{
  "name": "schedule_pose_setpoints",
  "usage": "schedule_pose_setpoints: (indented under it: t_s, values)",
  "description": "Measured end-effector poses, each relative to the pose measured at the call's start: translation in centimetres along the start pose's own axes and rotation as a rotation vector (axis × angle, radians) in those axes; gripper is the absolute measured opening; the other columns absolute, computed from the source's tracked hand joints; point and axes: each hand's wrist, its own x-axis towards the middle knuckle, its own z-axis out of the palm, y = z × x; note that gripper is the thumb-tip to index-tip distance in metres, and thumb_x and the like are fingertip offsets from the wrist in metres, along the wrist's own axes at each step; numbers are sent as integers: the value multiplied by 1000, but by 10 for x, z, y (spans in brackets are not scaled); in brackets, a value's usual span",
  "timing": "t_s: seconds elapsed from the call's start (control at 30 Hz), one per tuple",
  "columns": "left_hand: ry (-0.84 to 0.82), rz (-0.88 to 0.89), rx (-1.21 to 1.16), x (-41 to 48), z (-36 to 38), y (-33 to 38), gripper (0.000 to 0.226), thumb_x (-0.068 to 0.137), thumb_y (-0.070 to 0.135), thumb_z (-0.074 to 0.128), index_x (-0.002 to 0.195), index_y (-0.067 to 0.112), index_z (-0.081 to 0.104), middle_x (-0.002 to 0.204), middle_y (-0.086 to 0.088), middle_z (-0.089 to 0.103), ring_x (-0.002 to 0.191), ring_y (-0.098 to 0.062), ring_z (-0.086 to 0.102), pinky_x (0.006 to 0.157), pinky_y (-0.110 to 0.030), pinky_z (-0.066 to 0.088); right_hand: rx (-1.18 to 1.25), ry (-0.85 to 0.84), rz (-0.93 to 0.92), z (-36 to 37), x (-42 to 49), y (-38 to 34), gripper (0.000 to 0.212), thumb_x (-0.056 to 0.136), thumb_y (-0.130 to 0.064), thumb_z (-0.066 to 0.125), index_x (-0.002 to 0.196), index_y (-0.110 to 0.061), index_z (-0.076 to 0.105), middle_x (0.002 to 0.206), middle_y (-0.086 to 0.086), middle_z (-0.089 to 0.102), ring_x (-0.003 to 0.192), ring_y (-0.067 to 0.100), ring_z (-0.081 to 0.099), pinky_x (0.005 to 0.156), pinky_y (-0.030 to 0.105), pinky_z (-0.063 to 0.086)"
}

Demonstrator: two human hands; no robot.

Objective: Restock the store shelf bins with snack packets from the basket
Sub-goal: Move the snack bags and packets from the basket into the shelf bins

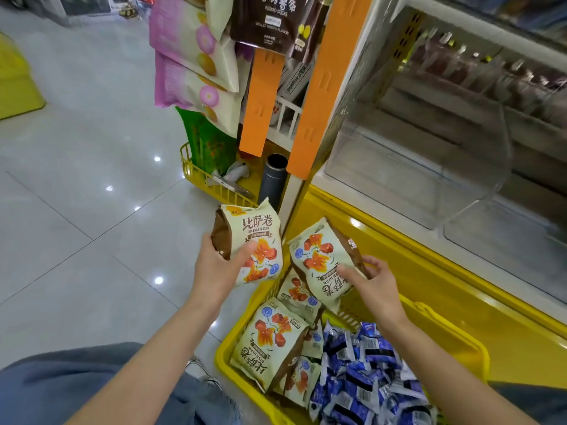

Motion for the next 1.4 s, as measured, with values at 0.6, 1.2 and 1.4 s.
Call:
schedule_pose_setpoints:
  t_s: [0.6, 1.2, 1.4]
  values:
    - [-241, 262, 71, -57, 93, 43, 37, 75, 40, 72, 103, 37, 49, 93, 26, 60, 89, 7, 57, 63, -10, 41, -291, 38, -459, -178, -36, -115, 26, 82, -26, 67, 96, -36, 48, 93, -8, 64, 71, -5, 66, 50, 13, 51]
    - [-426, 396, -57, -60, 207, 132, 31, 74, 34, 72, 88, 36, 44, 87, 24, 56, 73, 9, 59, 49, -3, 43, -1145, 243, -435, -255, 64, -147, 47, 88, -24, 63, 131, -21, 45, 123, 9, 57, 115, 28, 52, 94, 39, 44]
    - [-435, 381, -65, -44, 219, 140, 31, 74, 34, 72, 85, 36, 43, 86, 24, 56, 68, 21, 57, 46, -3, 42, -960, 119, -274, -269, 107, -135, 57, 80, -39, 70, 126, -20, 42, 129, 6, 55, 105, 21, 57, 86, 32, 48]
